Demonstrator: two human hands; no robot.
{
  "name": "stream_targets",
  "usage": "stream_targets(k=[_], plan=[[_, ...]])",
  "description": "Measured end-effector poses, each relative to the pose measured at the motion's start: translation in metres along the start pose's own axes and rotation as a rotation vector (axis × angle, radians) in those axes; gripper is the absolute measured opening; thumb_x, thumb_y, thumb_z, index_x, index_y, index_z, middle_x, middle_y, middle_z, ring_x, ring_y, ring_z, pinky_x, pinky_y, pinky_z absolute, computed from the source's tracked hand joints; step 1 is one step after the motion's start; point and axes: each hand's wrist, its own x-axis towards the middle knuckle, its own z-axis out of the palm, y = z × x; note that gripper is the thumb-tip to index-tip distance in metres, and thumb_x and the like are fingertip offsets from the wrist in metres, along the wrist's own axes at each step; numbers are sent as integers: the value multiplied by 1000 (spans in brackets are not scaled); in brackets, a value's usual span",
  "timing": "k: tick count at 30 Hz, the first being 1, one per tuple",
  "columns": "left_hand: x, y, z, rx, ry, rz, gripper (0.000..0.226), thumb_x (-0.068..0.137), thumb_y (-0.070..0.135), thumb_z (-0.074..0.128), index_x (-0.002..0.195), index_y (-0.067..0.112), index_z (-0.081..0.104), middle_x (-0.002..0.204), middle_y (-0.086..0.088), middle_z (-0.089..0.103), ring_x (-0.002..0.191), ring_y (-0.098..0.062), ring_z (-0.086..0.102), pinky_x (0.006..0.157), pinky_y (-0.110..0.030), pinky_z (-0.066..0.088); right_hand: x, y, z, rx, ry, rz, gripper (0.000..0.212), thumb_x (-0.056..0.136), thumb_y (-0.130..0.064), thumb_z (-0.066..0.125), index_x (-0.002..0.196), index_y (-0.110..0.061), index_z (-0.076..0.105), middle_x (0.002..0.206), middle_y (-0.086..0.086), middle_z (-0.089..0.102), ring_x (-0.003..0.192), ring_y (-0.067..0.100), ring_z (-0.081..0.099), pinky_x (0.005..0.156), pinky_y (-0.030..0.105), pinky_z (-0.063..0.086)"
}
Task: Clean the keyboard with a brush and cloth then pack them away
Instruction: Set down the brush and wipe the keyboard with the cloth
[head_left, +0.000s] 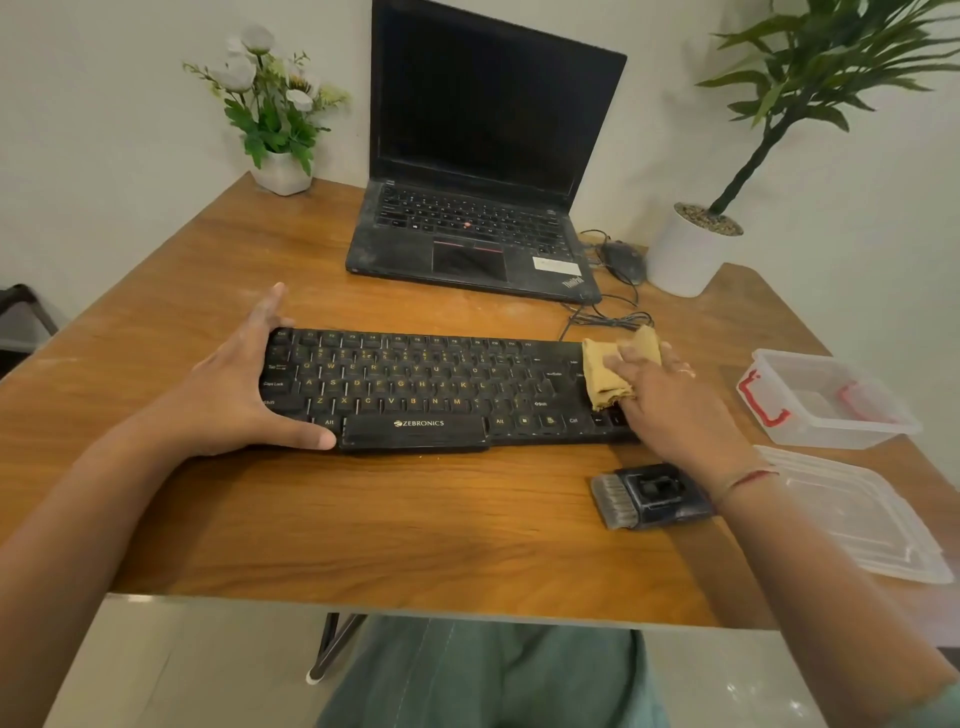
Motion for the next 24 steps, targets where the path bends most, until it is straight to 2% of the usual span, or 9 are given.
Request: stream_targets(k=[2,4,6,9,11,15,19,21,24], plan=[[0,0,0,8,2,1,158,18,83,75,145,48,-13,151,8,28,135,-19,34,112,-51,29,-1,-10,3,172,-78,-70,52,99,-23,38,148,-35,23,158,-5,12,147,21,2,119,45,14],[-1,-1,-1,15,0,-4,157,19,83,75,144,49,-13,152,8,27,136,-19,34,112,-51,29,-12,-24,8,266,-183,-282,50,101,-27,33,147,-41,19,155,-17,6,145,9,-5,120,39,4],[0,0,-1,15,-1,-4,157,18,83,75,144,50,-13,152,8,27,135,-19,34,112,-51,29,-22,-29,6,207,-203,-367,50,101,-29,31,147,-44,16,149,-26,1,144,6,-2,117,36,8],[0,0,0,14,4,-1,158,18,84,74,145,48,-12,152,7,28,135,-19,34,112,-50,29,-7,-13,-1,-54,-42,-135,53,100,-25,36,149,-37,17,155,-14,6,146,22,10,117,43,19],[0,1,0,8,7,1,158,19,83,75,146,47,-12,152,6,28,135,-19,34,112,-50,29,-1,-9,-2,-58,-21,-29,55,99,-23,38,150,-32,18,159,-6,11,147,26,7,118,45,17],[1,0,-1,12,6,1,158,19,83,74,146,47,-12,152,7,28,135,-19,35,112,-50,29,-12,-27,7,221,-193,-263,57,99,-19,35,148,-41,15,156,-17,6,146,12,-4,120,40,6],[2,-1,0,10,10,8,159,19,83,75,147,44,-11,151,7,29,135,-18,34,112,-50,29,-3,-11,6,44,-50,-88,56,99,-22,36,150,-35,14,160,-6,4,147,19,0,119,43,12],[2,-2,0,6,11,5,158,20,82,76,146,45,-12,151,8,28,136,-17,33,112,-50,29,0,-11,7,79,-52,-28,57,99,-21,36,151,-31,14,160,-5,6,147,21,-5,118,42,8],[2,-2,0,9,8,4,158,20,81,77,146,46,-12,152,7,27,136,-18,33,113,-50,28,-13,-24,9,253,-184,-232,53,101,-25,34,148,-38,14,155,-17,2,143,7,-8,119,39,3]])
